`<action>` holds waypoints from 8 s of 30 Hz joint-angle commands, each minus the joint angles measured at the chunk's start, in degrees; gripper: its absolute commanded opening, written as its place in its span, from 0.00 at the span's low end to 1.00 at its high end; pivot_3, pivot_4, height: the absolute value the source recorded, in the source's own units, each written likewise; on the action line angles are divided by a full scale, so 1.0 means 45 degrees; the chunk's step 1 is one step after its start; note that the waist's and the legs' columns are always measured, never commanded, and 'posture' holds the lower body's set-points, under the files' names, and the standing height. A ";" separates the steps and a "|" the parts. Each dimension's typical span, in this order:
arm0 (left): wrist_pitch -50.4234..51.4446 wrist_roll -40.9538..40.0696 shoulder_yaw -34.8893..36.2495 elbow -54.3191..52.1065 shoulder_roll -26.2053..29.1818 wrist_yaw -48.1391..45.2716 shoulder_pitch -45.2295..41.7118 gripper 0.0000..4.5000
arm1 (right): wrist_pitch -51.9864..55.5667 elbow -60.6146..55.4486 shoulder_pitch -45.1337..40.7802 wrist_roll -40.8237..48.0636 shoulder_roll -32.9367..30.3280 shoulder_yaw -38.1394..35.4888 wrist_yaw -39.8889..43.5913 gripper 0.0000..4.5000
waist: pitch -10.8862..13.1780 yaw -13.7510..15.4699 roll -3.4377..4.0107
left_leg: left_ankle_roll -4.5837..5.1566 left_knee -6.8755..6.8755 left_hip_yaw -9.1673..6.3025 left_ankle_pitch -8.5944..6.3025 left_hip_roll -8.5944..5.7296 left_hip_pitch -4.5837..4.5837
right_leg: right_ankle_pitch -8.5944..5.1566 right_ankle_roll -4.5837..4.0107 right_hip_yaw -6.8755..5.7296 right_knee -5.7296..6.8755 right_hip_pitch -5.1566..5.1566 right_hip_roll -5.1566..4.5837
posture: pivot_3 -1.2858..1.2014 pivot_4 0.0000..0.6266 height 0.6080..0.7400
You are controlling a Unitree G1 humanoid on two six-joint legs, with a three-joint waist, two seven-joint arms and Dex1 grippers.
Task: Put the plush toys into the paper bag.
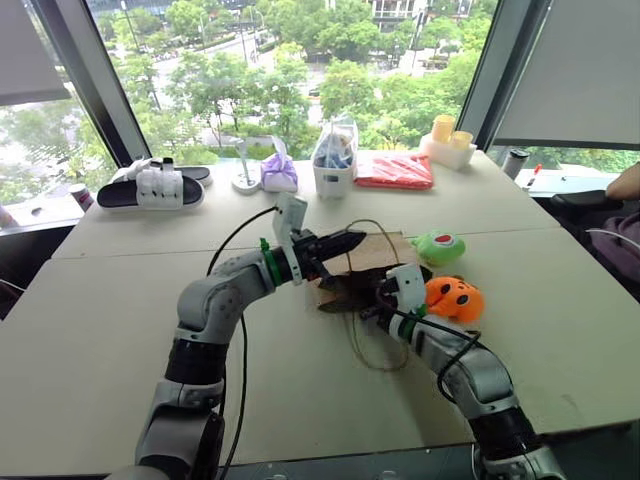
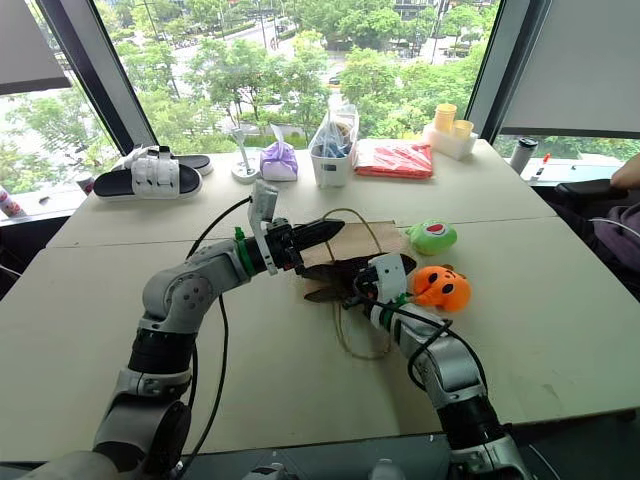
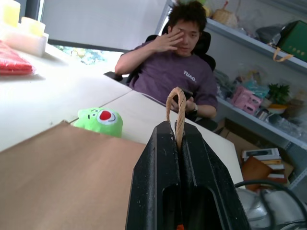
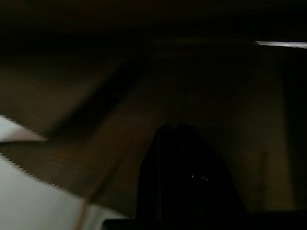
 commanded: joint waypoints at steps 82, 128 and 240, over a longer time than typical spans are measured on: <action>-0.1981 -0.0355 0.0056 0.0772 0.0747 -0.0686 -0.1238 0.00 | 0.4849 -0.8499 0.2597 0.4794 -0.4035 -0.5565 0.2310 0.10 | -0.0004 -0.0147 -0.0003 | 0.0097 0.0043 -0.0021 -0.0055 -0.0015 -0.0011 | -0.0001 0.0003 0.0016 0.0005 0.0016 -0.0008 | 0.52 0.24 1.00; -0.1713 -0.0595 0.0314 0.0378 0.0804 0.0144 -0.0795 0.00 | 0.2000 -0.1572 -0.0759 0.3876 -0.2979 -0.6838 0.0989 0.99 | -0.0010 -0.0254 0.0006 | 0.0110 0.0050 0.0031 -0.0061 -0.0018 0.0011 | 0.0001 0.0001 0.0032 0.0023 0.0023 -0.0010 | 0.52 0.24 1.00; -0.0165 -0.4317 0.2757 0.1545 -0.0619 0.2680 -0.2165 0.00 | 0.4765 -0.5779 0.4848 0.9061 0.2051 -0.7508 -0.1731 0.94 | -0.0013 -0.0138 0.0010 | 0.0108 0.0051 -0.0001 -0.0059 -0.0025 -0.0001 | 0.0008 -0.0003 0.0055 0.0019 0.0008 -0.0009 | 0.52 0.24 1.00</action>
